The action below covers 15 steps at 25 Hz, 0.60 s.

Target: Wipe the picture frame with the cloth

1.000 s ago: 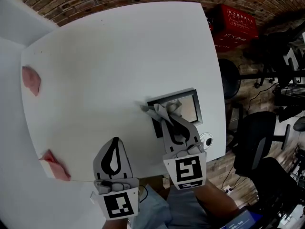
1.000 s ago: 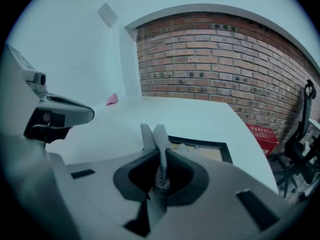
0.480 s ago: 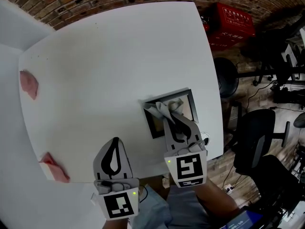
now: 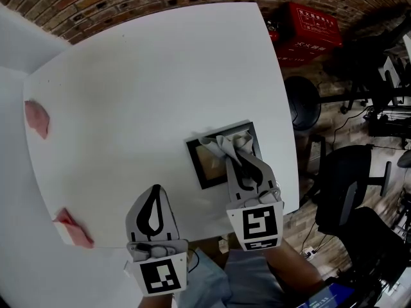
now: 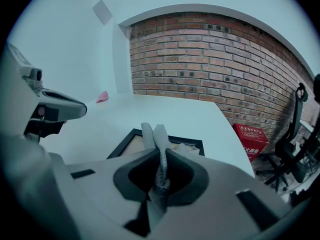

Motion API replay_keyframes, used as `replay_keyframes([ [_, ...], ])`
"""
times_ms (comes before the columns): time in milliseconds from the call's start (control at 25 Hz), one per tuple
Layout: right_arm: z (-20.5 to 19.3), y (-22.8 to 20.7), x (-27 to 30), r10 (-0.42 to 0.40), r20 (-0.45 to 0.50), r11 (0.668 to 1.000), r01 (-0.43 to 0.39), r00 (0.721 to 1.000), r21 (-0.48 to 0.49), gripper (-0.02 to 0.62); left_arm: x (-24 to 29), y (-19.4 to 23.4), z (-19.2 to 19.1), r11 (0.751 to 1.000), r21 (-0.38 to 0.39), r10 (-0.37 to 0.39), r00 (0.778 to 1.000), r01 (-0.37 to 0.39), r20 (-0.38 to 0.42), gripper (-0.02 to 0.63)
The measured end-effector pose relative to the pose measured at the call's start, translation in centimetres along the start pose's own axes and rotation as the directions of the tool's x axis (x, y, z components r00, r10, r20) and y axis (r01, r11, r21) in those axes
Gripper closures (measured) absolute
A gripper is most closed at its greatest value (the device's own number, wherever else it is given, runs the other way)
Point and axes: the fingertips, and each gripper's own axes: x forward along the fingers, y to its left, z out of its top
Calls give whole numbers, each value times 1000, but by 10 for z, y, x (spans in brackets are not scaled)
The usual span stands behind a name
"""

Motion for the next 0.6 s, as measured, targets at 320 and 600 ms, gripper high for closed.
replay_keyframes([
  [320,-3,-18,-2,-25,-5,1000,25,1000,12,565,8,-9,6,1000,15,-12,1000,12,-4,597],
  [600,-4,-34,-8,-86,-15,994,84,996,-64,565,14,-19,10,999,24,-28,1000,29,-8,597],
])
